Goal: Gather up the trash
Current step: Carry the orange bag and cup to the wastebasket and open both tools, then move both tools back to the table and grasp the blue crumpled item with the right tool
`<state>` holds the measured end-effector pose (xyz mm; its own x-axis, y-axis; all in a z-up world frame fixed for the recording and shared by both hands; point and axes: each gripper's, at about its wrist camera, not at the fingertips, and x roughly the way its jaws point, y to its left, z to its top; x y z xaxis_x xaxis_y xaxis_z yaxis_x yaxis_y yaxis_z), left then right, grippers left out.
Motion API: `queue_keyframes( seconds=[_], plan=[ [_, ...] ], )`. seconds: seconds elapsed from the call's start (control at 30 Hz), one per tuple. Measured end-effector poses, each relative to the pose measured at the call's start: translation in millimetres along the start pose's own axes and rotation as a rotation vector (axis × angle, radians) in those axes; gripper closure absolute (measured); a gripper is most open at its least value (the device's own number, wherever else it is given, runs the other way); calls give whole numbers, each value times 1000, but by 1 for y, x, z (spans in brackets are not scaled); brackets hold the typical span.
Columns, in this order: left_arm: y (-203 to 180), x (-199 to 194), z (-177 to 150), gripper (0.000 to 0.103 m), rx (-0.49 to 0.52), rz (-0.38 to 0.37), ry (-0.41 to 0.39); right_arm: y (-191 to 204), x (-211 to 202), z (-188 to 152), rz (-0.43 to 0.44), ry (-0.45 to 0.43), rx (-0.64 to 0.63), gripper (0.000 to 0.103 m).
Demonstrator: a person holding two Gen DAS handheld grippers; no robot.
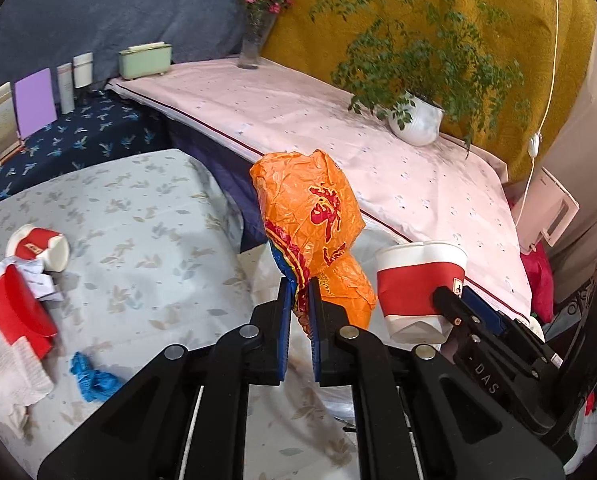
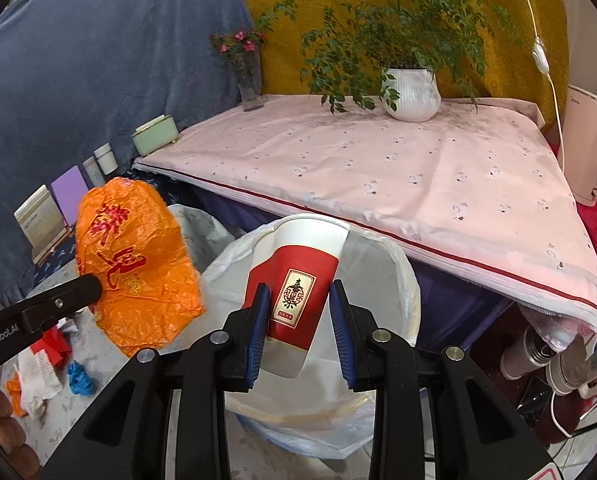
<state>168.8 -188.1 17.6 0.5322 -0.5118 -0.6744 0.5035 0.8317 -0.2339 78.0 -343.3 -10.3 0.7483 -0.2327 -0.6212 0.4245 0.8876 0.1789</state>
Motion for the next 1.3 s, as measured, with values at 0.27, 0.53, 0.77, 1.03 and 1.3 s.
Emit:
queue_keyframes(
  seconds=[0.27,0.53,0.77,1.03,1.3],
  plan=[
    [-11,12,-3,43,6,19,-25,-9,1,1,-21,-16,12,54],
    [-2,-5,-7,31,7,78,-54,1,-18,3,7,-41,4,47],
    [26,-35,-15,26,-39,146,-94,28,-38,0,45,-61,-36,43],
    [65,-69,-28,19,-98,238,-122,68,-52,-8,109,-55,-91,43],
    [112,-96,-50,17,-174,305,-124,116,-58,-26,178,-24,-152,43]
  ],
)
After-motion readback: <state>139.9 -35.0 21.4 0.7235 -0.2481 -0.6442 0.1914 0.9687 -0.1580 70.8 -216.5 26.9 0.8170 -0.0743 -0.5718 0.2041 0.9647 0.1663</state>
